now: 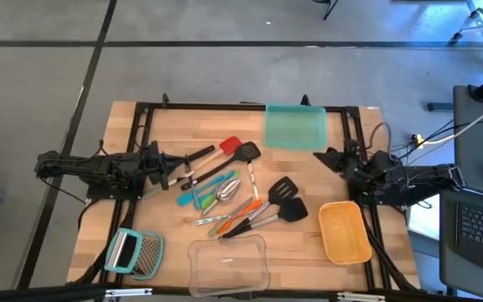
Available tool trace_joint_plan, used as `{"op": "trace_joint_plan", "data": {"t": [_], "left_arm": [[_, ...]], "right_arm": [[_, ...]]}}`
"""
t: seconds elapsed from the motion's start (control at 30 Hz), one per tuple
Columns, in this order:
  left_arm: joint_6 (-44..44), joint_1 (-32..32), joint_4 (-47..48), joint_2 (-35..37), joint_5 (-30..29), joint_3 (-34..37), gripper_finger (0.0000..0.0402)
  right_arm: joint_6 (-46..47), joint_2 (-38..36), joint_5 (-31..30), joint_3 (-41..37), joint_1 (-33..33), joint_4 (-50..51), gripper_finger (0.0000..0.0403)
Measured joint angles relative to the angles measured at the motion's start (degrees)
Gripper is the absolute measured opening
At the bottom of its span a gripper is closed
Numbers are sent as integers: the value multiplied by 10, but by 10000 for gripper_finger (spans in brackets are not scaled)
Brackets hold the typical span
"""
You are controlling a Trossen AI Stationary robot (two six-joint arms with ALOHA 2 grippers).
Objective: Pick & Place Kitchen Items
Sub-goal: Put the black spatula into the green bin
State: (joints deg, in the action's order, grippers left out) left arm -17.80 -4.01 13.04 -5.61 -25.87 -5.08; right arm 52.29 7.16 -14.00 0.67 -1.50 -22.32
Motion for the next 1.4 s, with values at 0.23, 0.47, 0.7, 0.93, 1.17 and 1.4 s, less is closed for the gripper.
{"op": "trace_joint_plan", "data": {"t": [0.23,0.47,0.7,0.93,1.17,1.4], "left_arm": [[25,0,-4,0,-62,0,24],[76,0,-7,0,-92,1,24],[81,0,-23,0,-113,2,24],[81,0,-24,0,-114,2,24],[30,0,-137,0,-112,2,24],[-154,0,-403,0,-111,0,24]], "right_arm": [[-34,0,-110,0,0,-94,2],[-47,0,-252,0,0,-115,2],[-51,0,-331,0,0,-128,2],[-55,0,-349,0,0,-128,2],[-2,0,-372,0,0,-168,2],[-73,5,-202,31,0,-229,2]]}}
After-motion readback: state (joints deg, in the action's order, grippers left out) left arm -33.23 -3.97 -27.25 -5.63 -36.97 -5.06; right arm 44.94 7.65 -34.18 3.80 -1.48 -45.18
